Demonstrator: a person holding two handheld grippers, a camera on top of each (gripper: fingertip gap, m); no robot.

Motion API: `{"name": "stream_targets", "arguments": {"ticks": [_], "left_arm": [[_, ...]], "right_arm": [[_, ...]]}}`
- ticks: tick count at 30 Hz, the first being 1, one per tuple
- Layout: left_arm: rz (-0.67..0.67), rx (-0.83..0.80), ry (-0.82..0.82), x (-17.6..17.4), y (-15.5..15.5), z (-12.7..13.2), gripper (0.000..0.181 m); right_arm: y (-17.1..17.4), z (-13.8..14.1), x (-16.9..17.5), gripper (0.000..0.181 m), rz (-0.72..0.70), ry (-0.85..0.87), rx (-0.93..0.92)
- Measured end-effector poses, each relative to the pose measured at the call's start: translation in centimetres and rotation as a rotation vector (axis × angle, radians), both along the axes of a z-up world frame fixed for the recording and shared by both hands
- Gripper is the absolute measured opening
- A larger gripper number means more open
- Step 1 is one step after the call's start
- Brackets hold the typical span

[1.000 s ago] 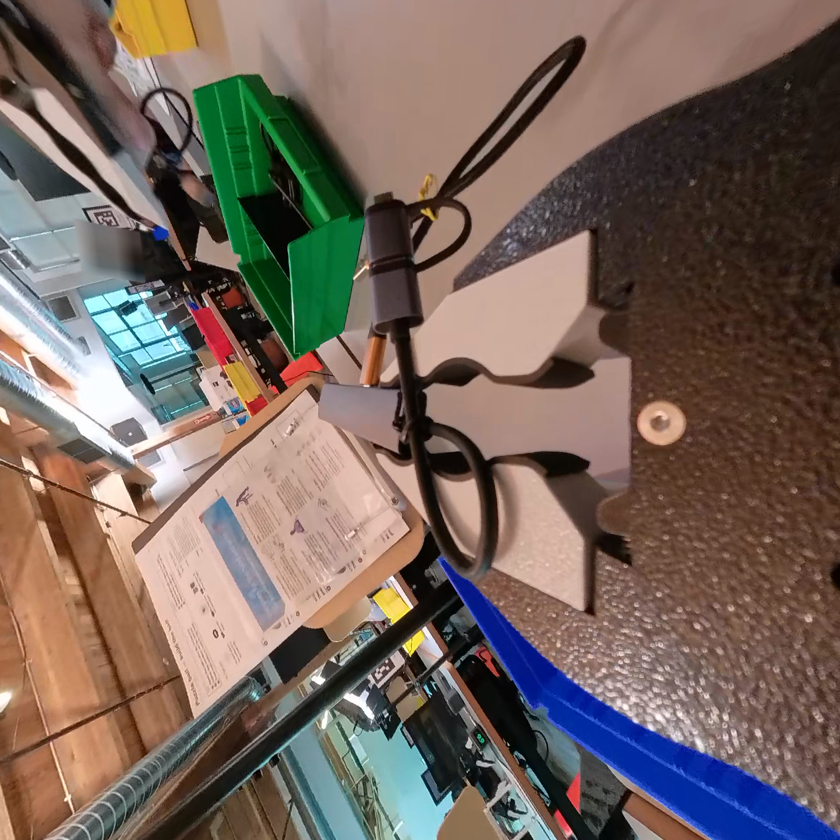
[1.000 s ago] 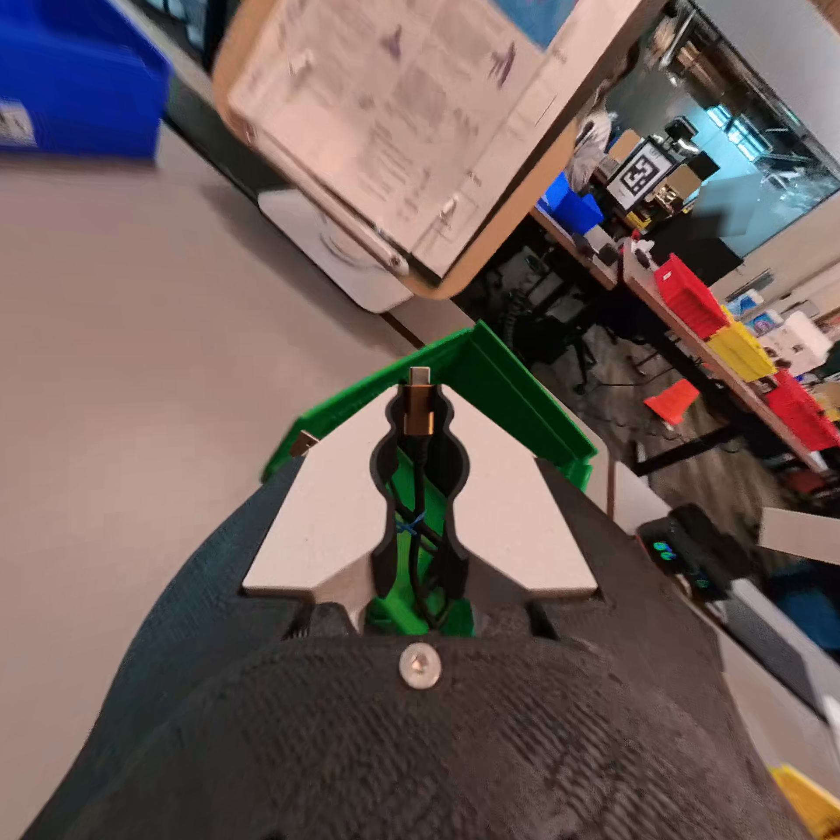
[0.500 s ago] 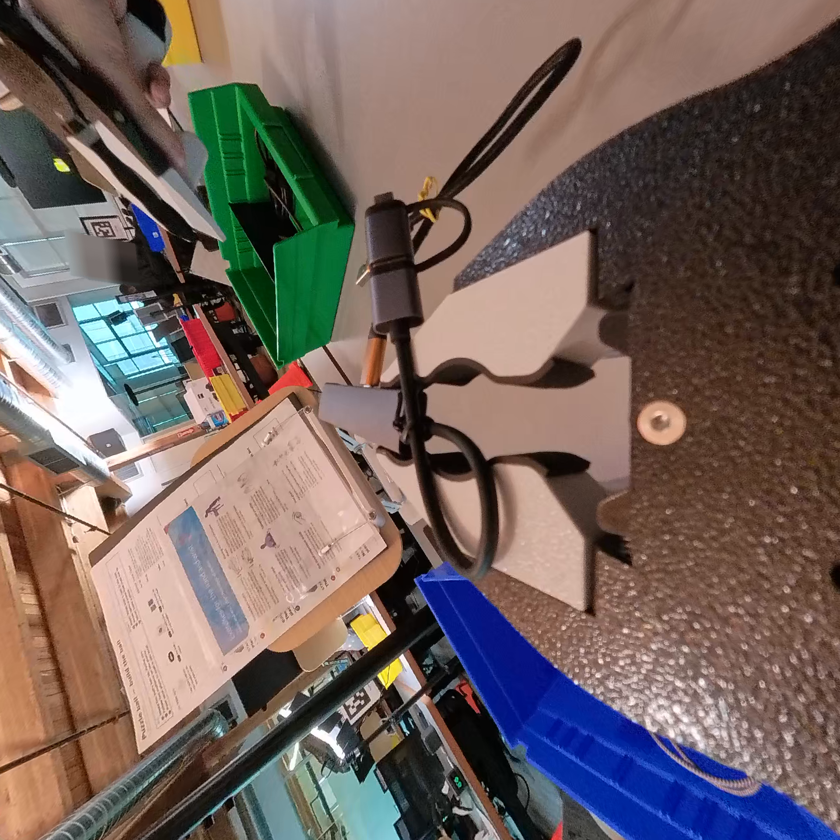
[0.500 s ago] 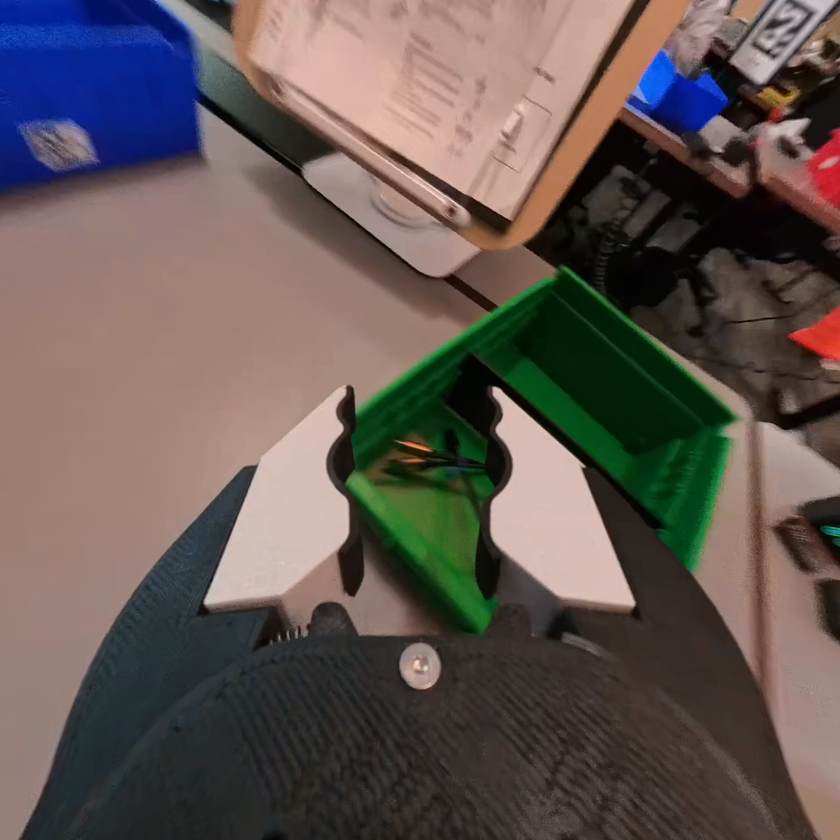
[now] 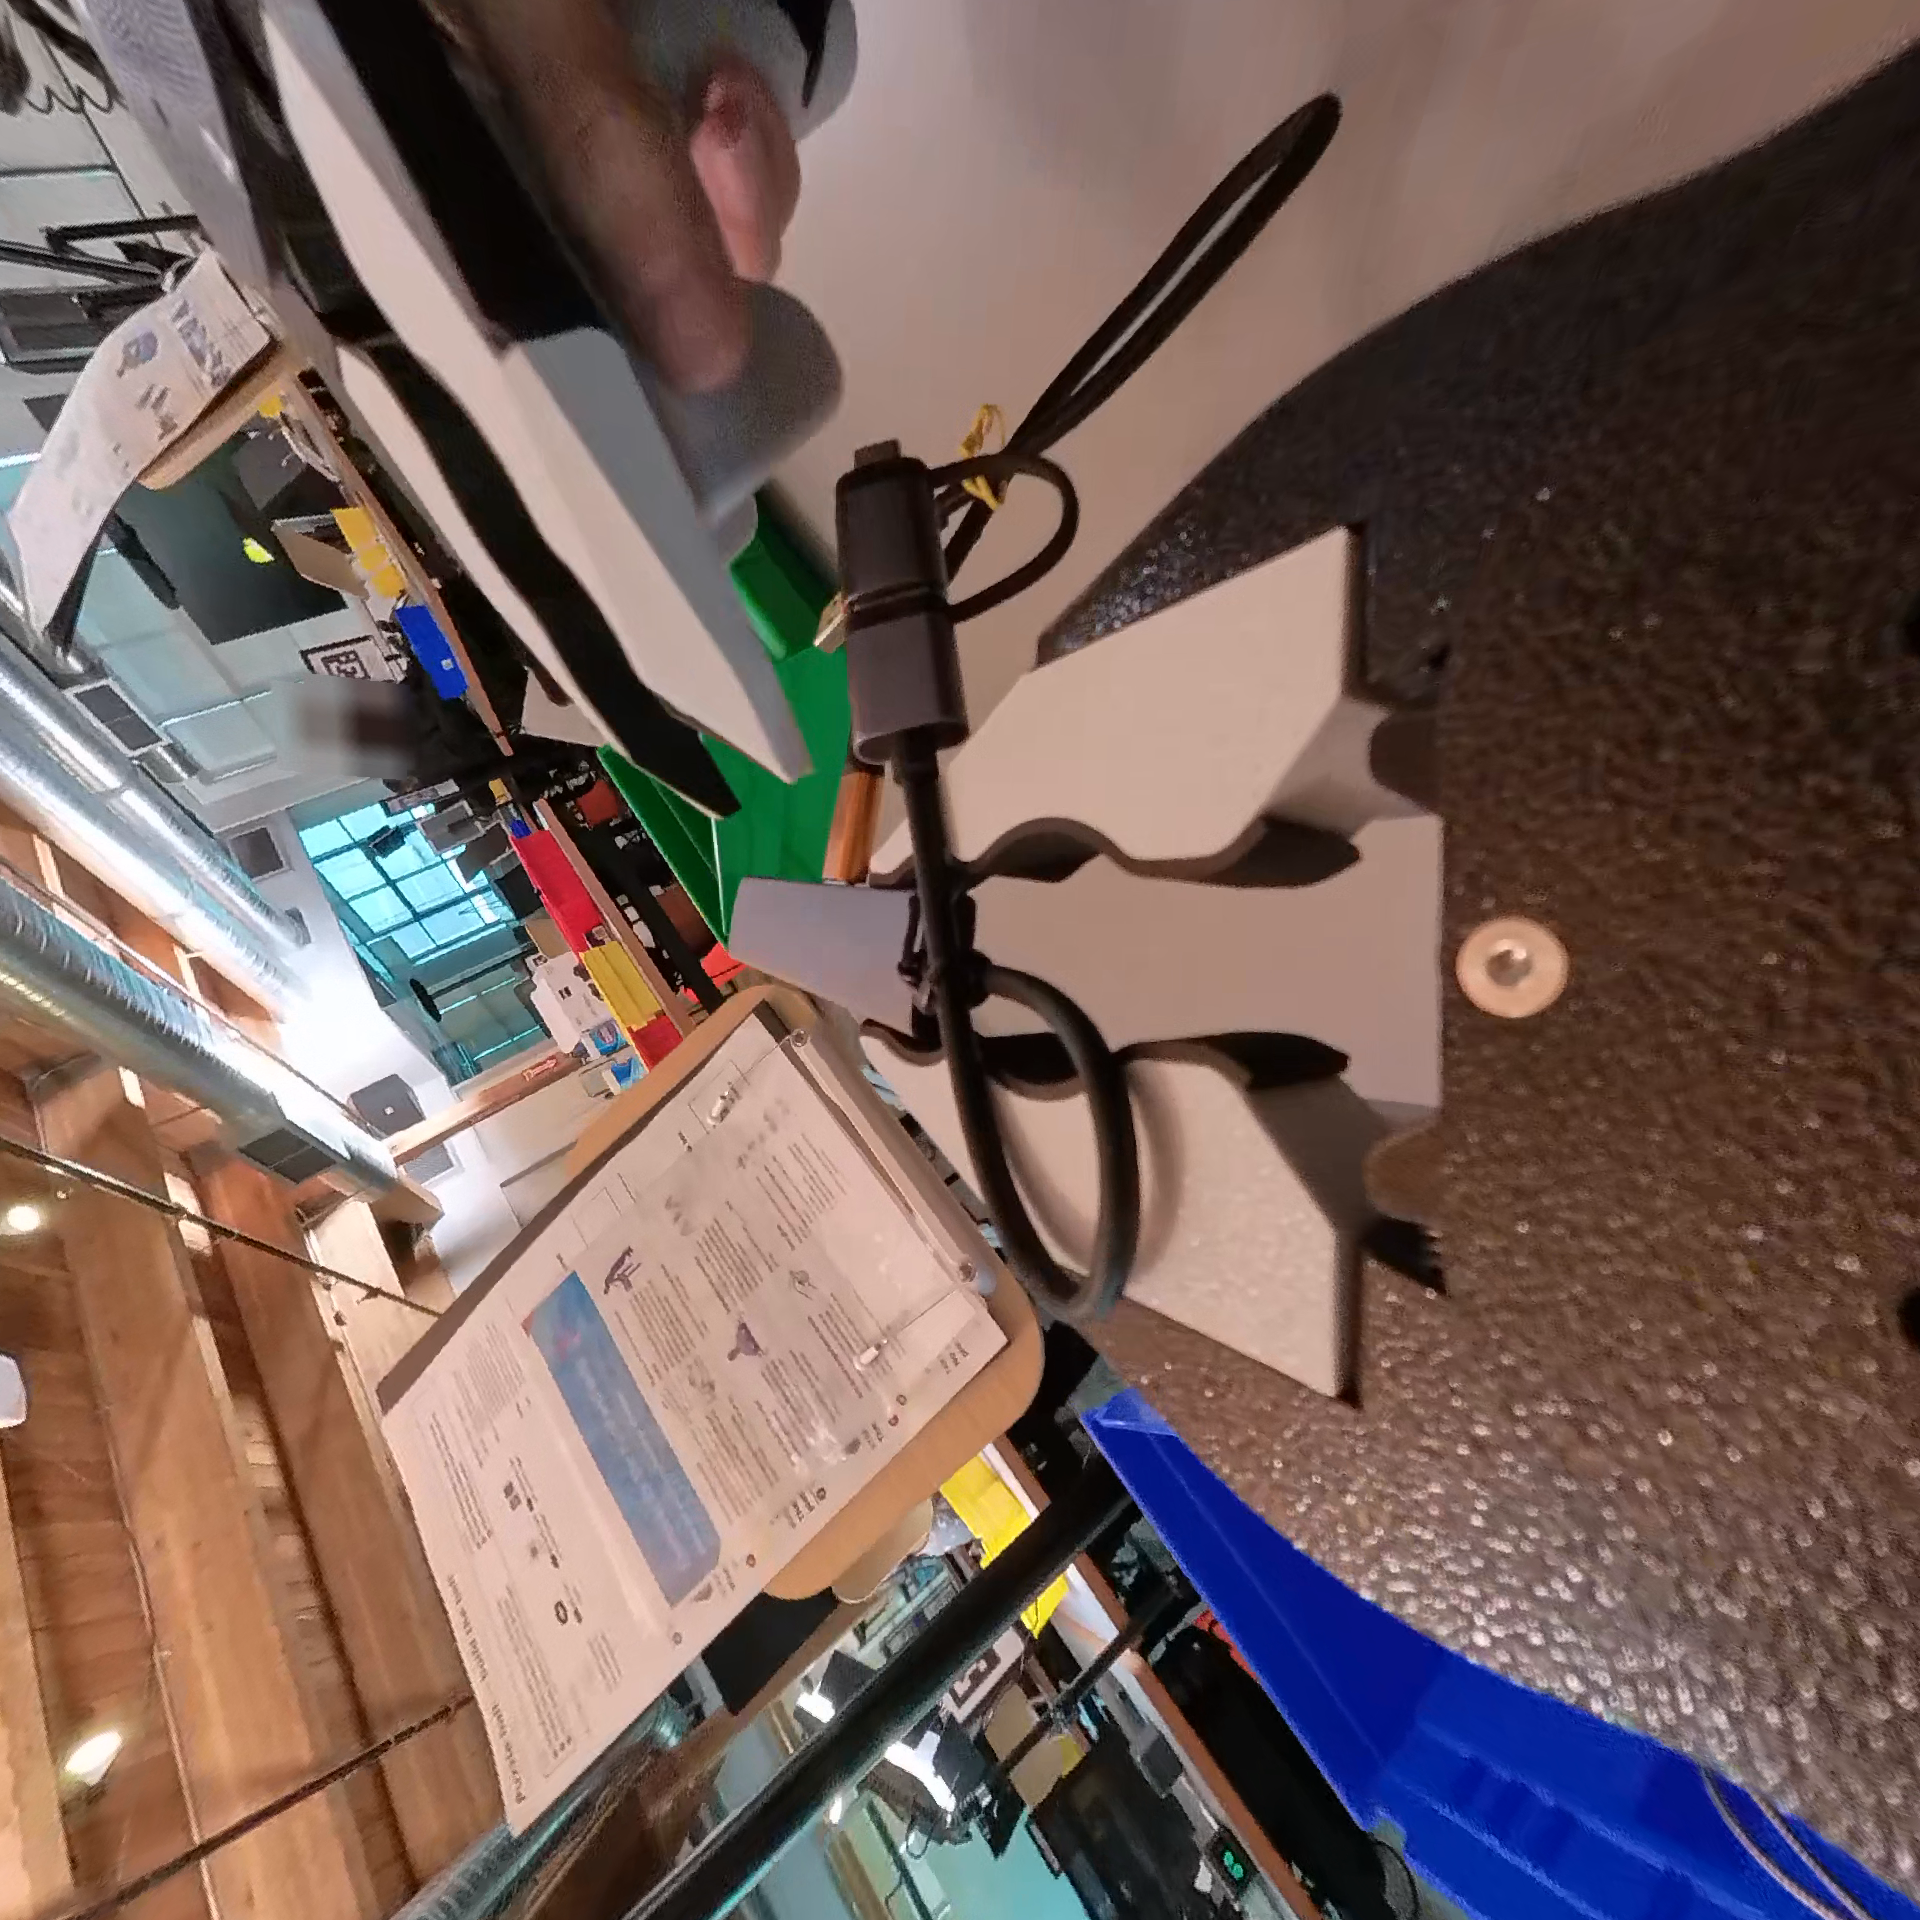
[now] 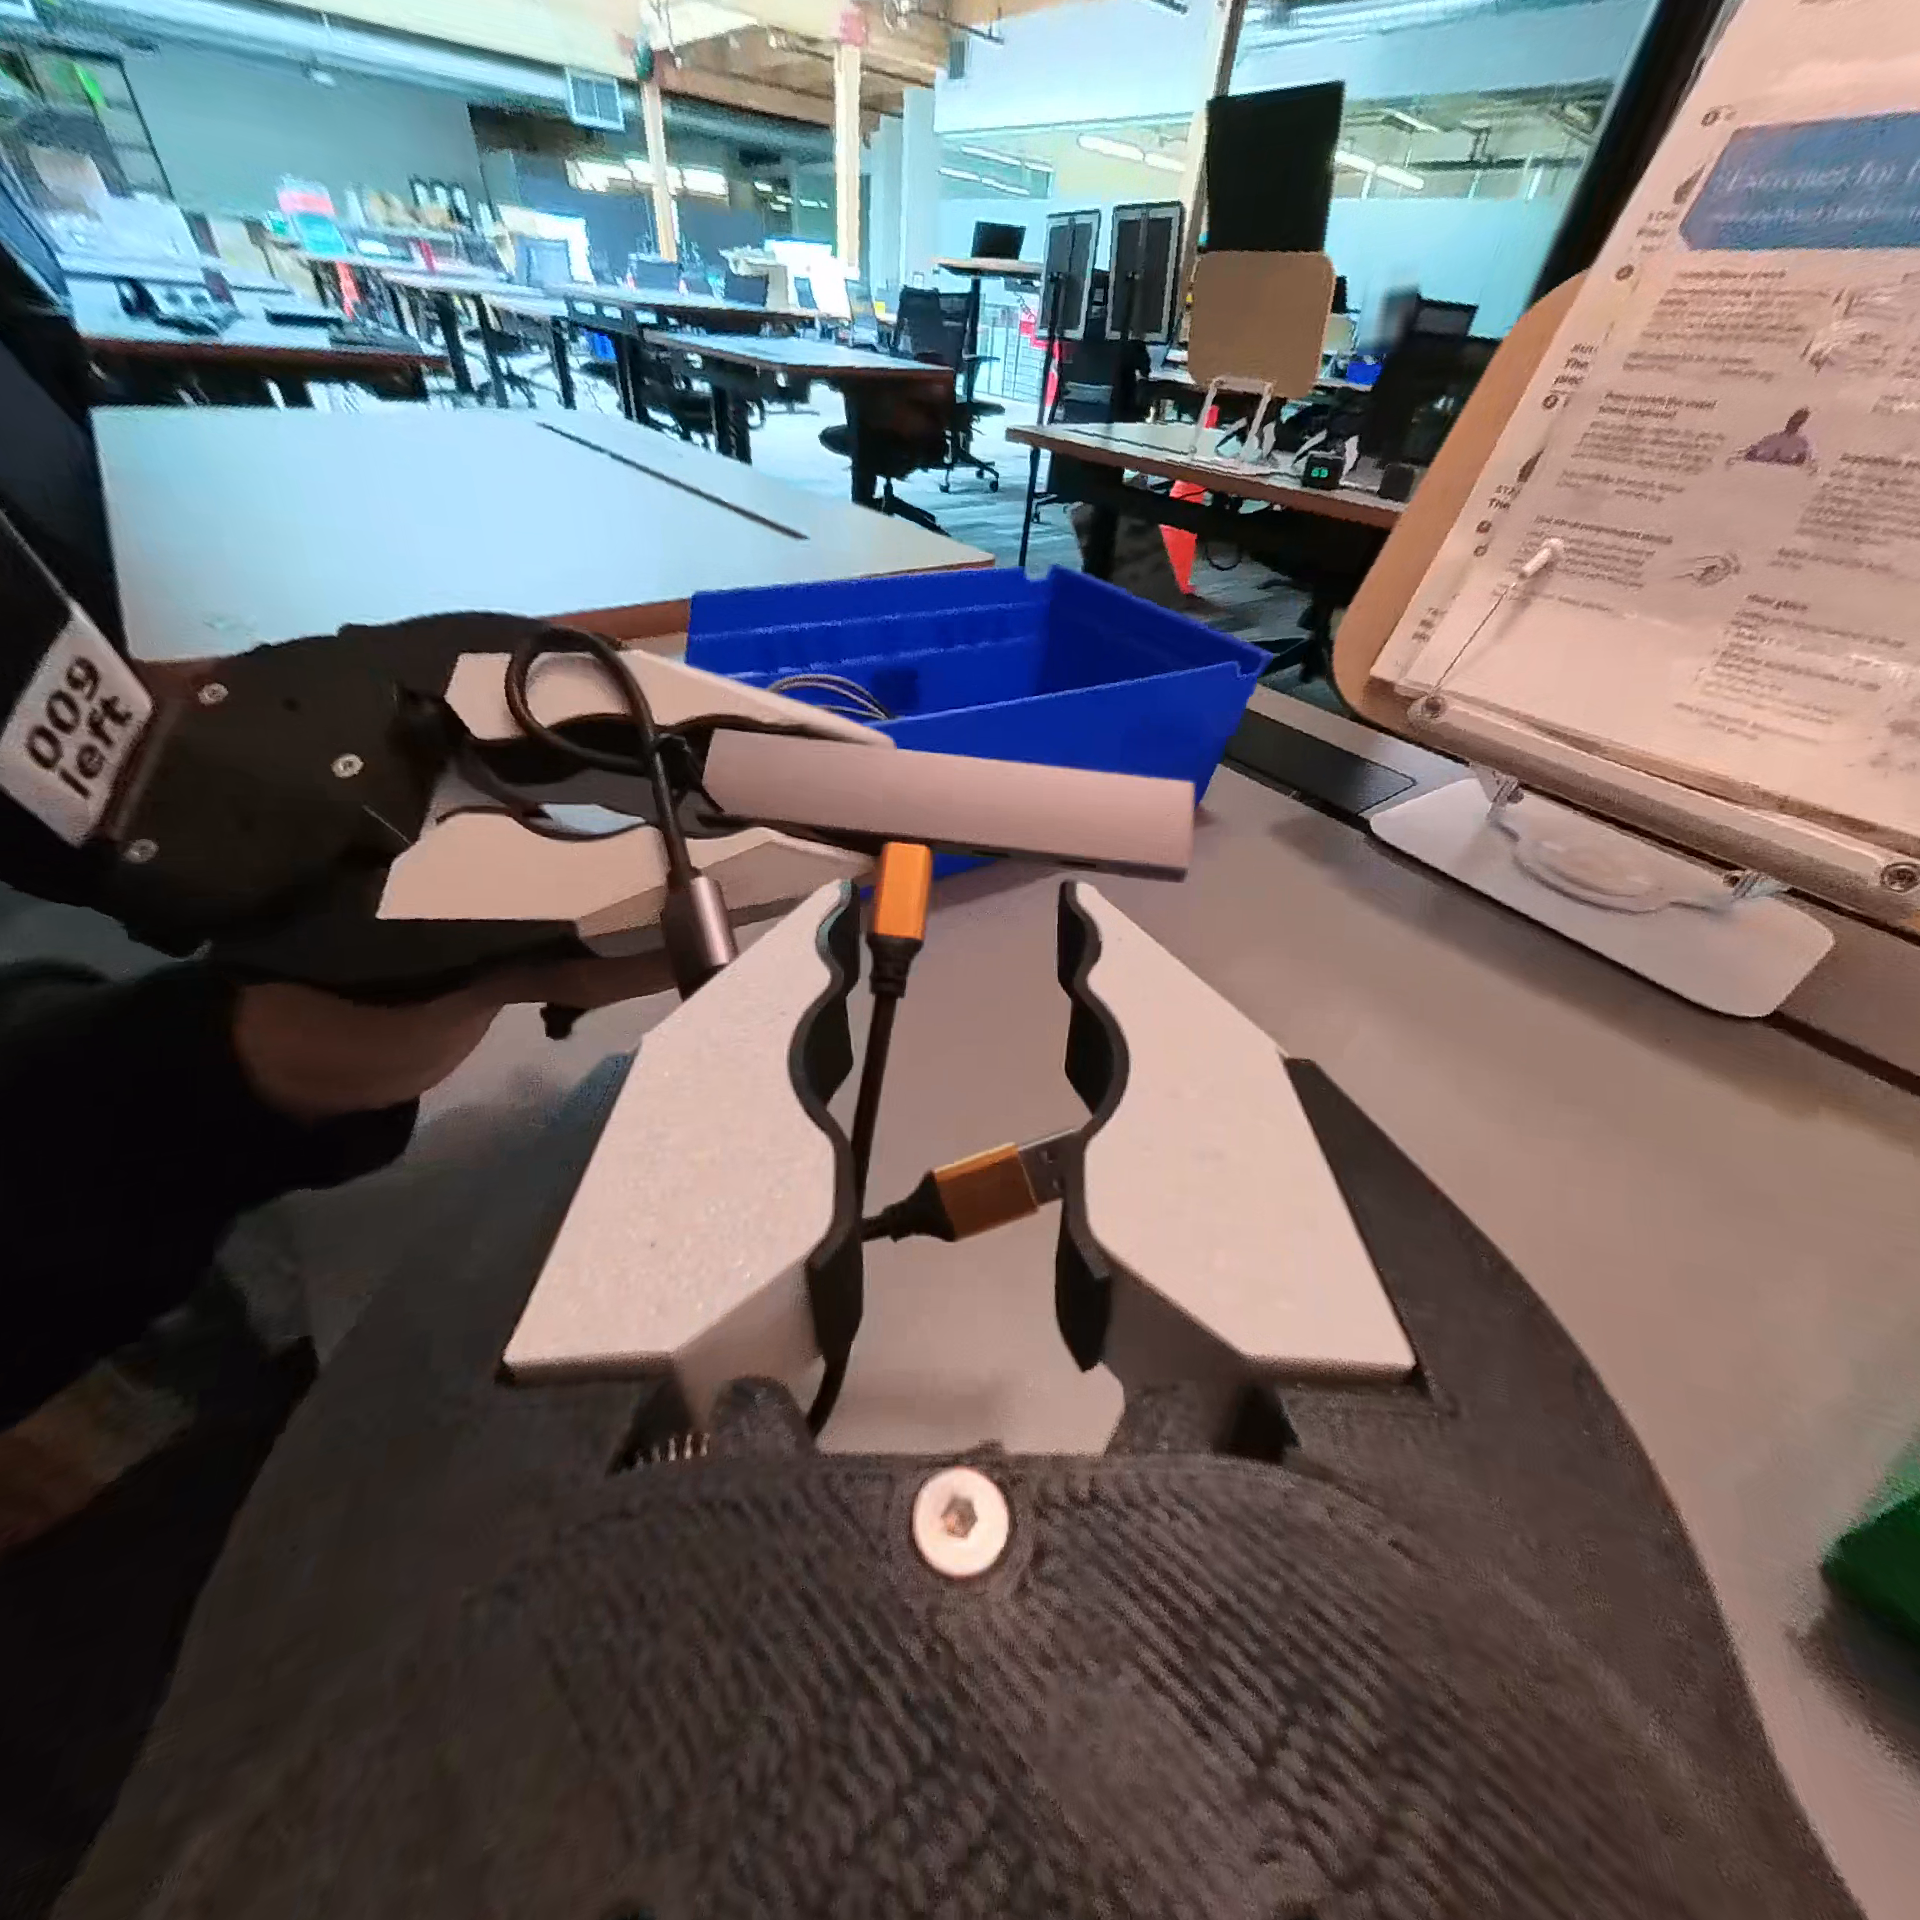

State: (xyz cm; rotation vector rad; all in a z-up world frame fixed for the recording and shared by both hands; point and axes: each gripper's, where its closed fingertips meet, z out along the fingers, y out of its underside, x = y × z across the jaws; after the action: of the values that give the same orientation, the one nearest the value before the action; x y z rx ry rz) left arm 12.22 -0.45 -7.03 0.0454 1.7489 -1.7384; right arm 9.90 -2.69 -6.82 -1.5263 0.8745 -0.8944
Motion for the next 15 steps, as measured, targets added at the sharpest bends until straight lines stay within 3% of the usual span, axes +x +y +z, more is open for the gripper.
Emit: {"name": "stream_targets", "arguments": {"ticks": [8,15], "left_arm": [[0.003,-0.027,0.043,-0.6,-1.1,-0.6,0.022],[-0.007,-0.034,0.046,-0.6,-1.1,-0.6,0.023]], "right_arm": [[0.6,-1.6,0.2,0.011,-0.009,-0.027,0.025],[0.7,-1.5,0.1,0.011,-0.038,-0.104,-0.069]]}}
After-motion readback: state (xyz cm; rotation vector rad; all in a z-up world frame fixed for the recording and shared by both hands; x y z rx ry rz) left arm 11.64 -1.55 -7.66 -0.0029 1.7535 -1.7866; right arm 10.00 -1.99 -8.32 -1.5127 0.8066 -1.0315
